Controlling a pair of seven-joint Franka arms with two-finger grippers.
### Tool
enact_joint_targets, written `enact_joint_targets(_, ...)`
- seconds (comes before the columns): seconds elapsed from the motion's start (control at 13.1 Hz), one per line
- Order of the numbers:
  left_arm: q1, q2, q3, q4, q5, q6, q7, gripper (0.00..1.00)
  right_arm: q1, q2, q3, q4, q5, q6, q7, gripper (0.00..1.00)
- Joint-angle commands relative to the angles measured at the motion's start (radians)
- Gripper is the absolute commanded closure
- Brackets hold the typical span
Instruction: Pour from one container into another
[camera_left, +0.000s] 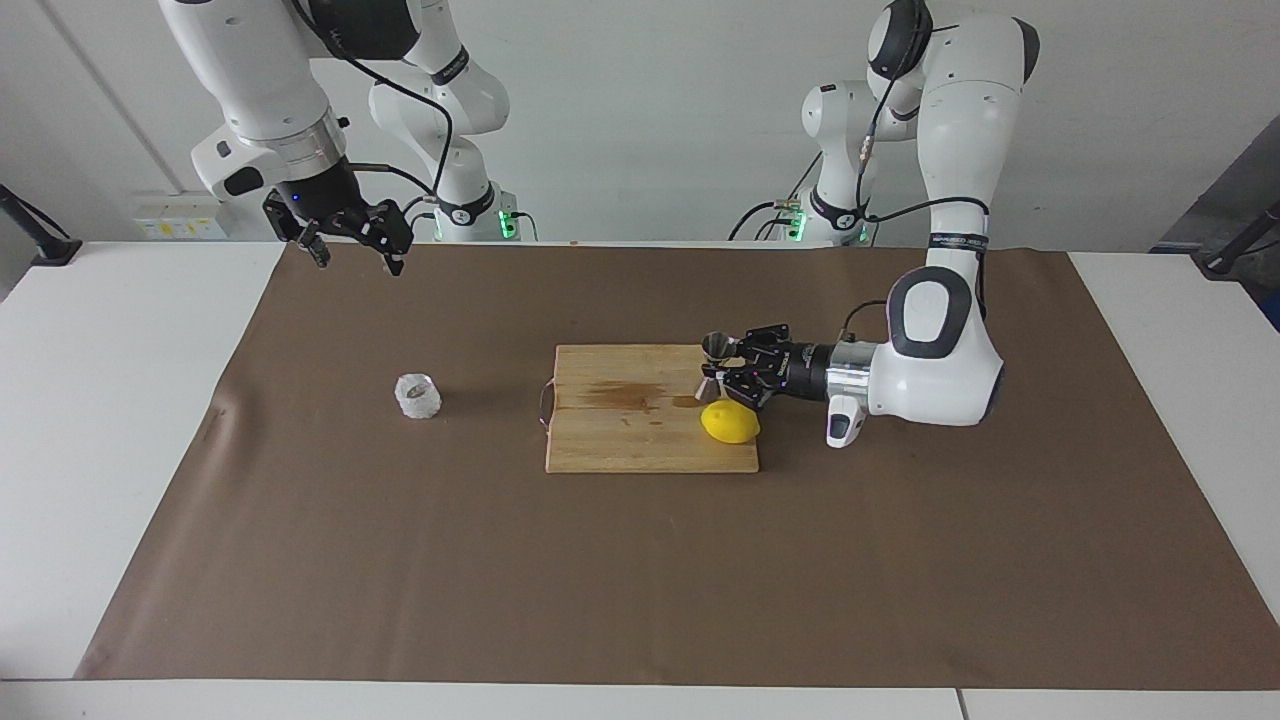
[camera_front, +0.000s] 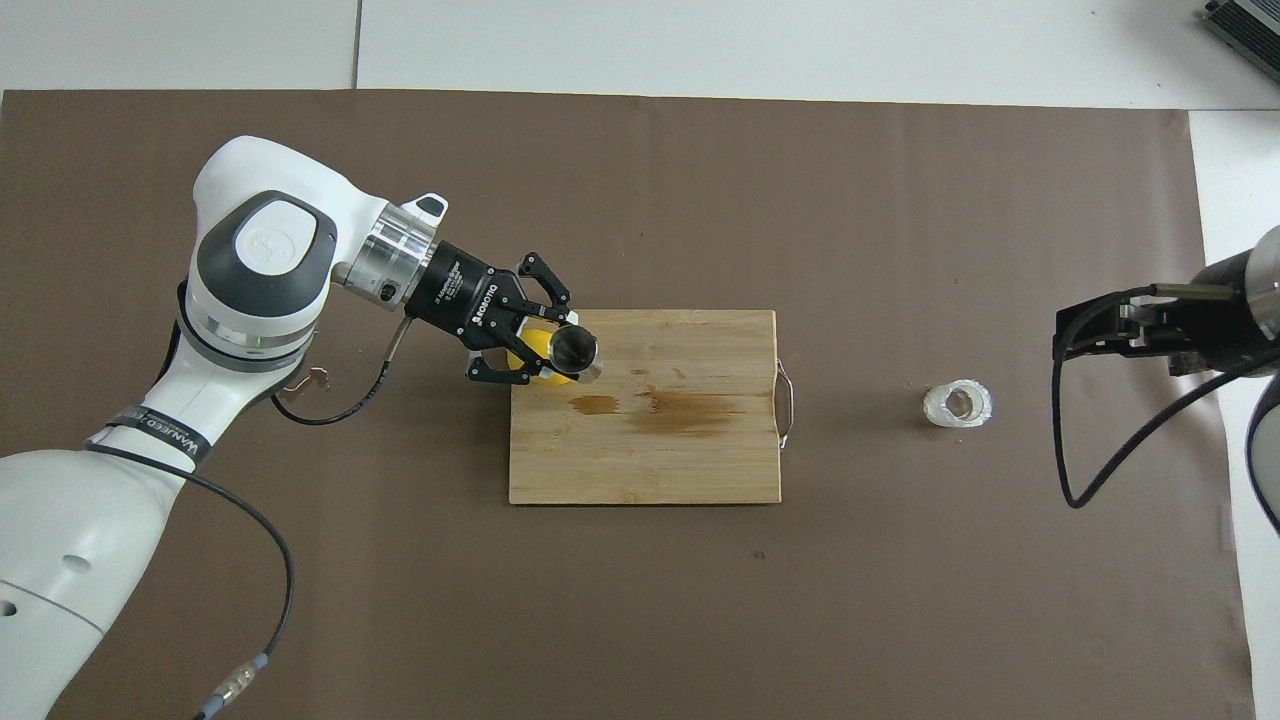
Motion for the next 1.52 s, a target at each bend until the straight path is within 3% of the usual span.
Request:
enact_joint_targets(0.0, -0.056, 0.028, -0.004, -0.009, -0.05, 0.081, -0.02, 1.0, -0.01, -0.013, -0.004, -0.014, 0.026, -0.01, 0.0, 0.0)
enact_joint_targets(0.46, -0.132, 0.083, -0.047, -0.012, -0.098, 0.226, -0.02, 1.0, -0.012, -0.016, -0.005, -0.02, 0.026, -0.01, 0.0, 0.0)
enact_joint_targets(0.84, -0.156, 0.105, -0.049, -0.017, -0.098, 0.255, -0.013, 0.99, -0.018, -0.018, -0.005, -0.022, 0.026, -0.01, 0.0, 0.0)
enact_joint_targets(0.99, -0.156, 0.106, -0.049, -0.017, -0.098, 0.252, -0.009, 0.87, -0.018, -0.018, -0.005, -0.022, 0.026, -0.01, 0.0, 0.0)
enact_joint_targets(1.07, -0.156, 0.106, -0.049, -0.017, -0.096, 0.253, -0.009, 0.79, -0.018, -0.018, -0.005, -0.022, 0.026, -0.01, 0.0, 0.0)
enact_joint_targets(1.14, -0.156, 0.108, -0.049, -0.017, -0.095, 0.255, -0.007, 0.65, -0.018, -0.018, -0.005, -0.022, 0.026, -0.01, 0.0, 0.0)
enact_joint_targets(1.3, -0.156, 0.106, -0.049, -0.017, -0.092, 0.252, -0.006, 0.53, -0.018, -0.018, -0.005, -0.02, 0.026, -0.01, 0.0, 0.0)
enact_joint_targets(1.45, -0.156, 0.108, -0.047, -0.018, -0.092, 0.252, -0.003, 0.51, -0.018, -0.018, -0.005, -0.022, 0.026, -0.01, 0.0, 0.0)
